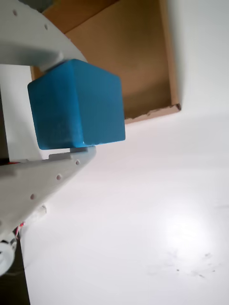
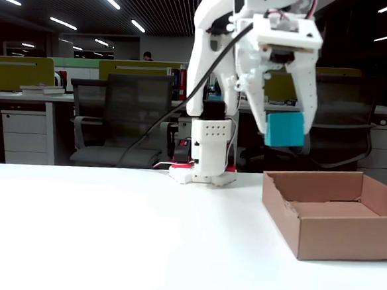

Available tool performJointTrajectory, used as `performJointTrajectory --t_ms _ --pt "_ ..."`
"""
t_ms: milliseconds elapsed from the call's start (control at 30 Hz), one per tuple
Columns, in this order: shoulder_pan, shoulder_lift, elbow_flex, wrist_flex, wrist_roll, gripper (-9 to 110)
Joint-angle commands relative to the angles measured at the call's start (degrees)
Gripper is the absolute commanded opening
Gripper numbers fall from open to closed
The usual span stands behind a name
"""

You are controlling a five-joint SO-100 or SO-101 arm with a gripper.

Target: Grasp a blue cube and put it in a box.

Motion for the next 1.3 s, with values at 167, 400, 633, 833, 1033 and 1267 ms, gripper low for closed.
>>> performJointTrajectory --t_ms 167,400,633,833,1033,1267 --pt "-11.6 3.4 -1.1 0.9 7.2 14" --pt "-16.5 0.6 0.4 -0.7 10.1 14" --pt "-20.2 -4.7 4.6 -5.2 12.4 14" --pt "-20.9 -10.0 4.6 -8.0 12.4 14" --pt "-21.3 -15.6 6.2 -12.3 12.4 14" --pt "-21.9 -18.5 9.9 -16.0 13.0 14"
